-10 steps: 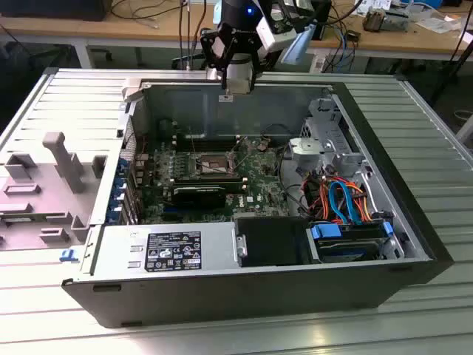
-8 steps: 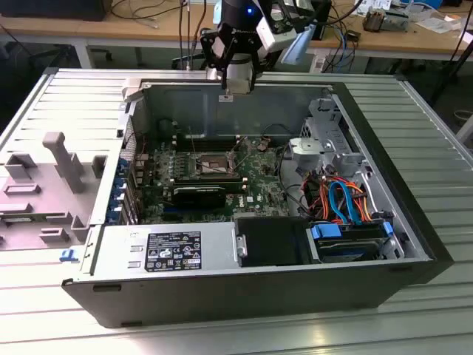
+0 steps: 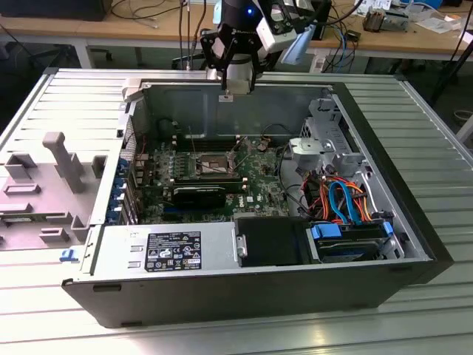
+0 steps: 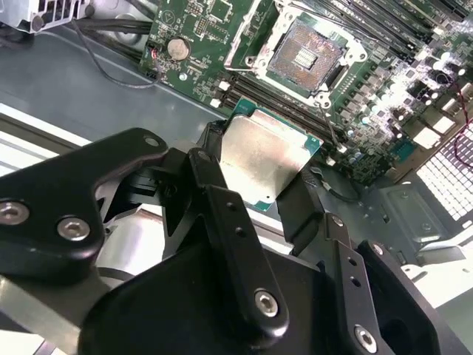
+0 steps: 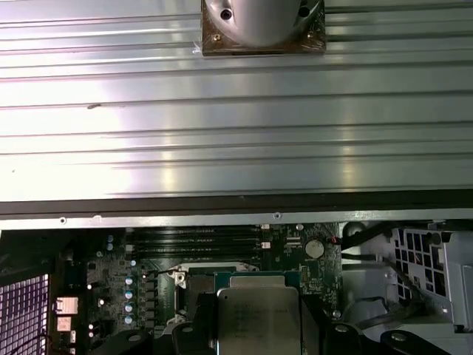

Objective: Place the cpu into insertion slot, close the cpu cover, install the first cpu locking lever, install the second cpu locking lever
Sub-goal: 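Place the cpu into insertion slot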

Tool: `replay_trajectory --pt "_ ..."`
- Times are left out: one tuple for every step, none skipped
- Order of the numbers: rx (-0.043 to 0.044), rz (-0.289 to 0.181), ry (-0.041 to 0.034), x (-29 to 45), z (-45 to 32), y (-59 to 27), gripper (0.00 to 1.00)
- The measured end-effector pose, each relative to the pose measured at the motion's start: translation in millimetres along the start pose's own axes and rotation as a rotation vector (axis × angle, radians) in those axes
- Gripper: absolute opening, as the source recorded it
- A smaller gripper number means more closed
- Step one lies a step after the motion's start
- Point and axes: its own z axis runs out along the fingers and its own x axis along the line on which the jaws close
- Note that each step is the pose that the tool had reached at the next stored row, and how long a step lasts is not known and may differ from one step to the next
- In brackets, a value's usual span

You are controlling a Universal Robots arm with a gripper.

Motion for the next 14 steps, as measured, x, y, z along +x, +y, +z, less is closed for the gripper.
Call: replay_trajectory --pt "0.0000 0.000 0.0001 0.0 0.1 -0.1 0.54" --pt "0.0001 0.000 0.0000 0.0 0.1 -0.2 0.54" --pt "0.0000 0.000 0.0000 0.0 0.2 -0.4 0.54" --pt "0.0000 0.000 0.0000 0.0 0.3 -0.5 0.54" --pt "0.0000 0.000 0.0000 -0.1 3.2 -2.6 0.54" --pt "0.0000 0.000 0.0000 -0.2 6.8 -4.0 0.54" --pt "0.0000 0.000 0.0001 -0.2 6.9 -4.0 0.54" --pt "0.0000 0.000 0.0000 -0.2 7.0 -4.1 0.54" --pt "0.0000 0.000 0.0001 -0.2 7.2 -4.1 0.54" --pt "0.0000 0.000 0.0000 -0.2 7.4 -4.1 0.54" --pt "0.0000 0.000 0.0000 -0.2 8.1 -4.2 0.54" --pt "0.0000 0.000 0.0000 -0.2 9.0 -4.4 0.54" --pt "0.0000 0.000 0.0000 -0.2 9.1 -4.4 0.54" --pt "0.0000 0.000 0.0001 -0.2 9.3 -4.4 0.54"
